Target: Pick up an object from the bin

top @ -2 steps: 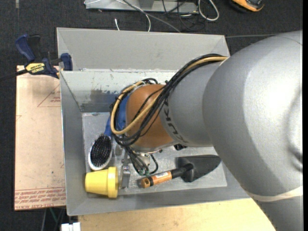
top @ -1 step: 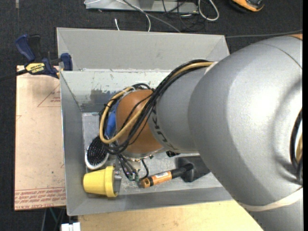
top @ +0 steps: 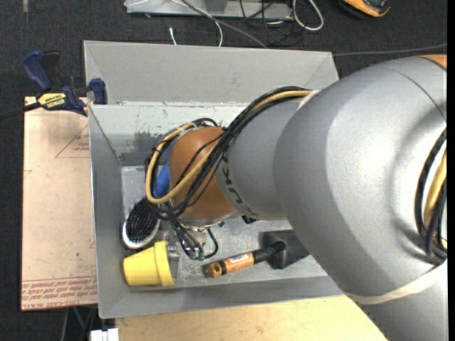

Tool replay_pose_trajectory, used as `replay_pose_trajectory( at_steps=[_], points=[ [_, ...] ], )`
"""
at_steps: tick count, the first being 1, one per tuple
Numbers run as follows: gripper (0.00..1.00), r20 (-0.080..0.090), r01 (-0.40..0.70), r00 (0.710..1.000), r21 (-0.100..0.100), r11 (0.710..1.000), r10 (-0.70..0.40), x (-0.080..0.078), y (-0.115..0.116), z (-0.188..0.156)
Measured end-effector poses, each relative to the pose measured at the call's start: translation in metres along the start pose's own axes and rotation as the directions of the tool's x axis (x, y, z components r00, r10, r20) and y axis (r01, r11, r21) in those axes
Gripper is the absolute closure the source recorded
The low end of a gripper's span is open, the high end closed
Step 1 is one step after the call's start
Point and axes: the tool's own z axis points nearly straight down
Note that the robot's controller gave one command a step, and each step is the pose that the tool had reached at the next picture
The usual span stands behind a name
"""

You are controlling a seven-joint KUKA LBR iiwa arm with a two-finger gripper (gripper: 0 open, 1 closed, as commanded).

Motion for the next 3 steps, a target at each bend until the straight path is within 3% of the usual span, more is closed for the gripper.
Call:
replay_pose_trajectory(
  at_steps=[1, 2, 3],
  points=[
    [1.00, 0.005, -0.010, 1.000, 0.021, 1.000, 0.010, 0.032, 0.027, -0.004],
    [1.00, 0.005, -0.010, 1.000, 0.021, 1.000, 0.010, 0.032, 0.027, -0.005],
    [1.00, 0.000, 0.021, 1.000, 0.020, 1.000, -0.021, 0.037, 0.035, -0.098]
  ],
)
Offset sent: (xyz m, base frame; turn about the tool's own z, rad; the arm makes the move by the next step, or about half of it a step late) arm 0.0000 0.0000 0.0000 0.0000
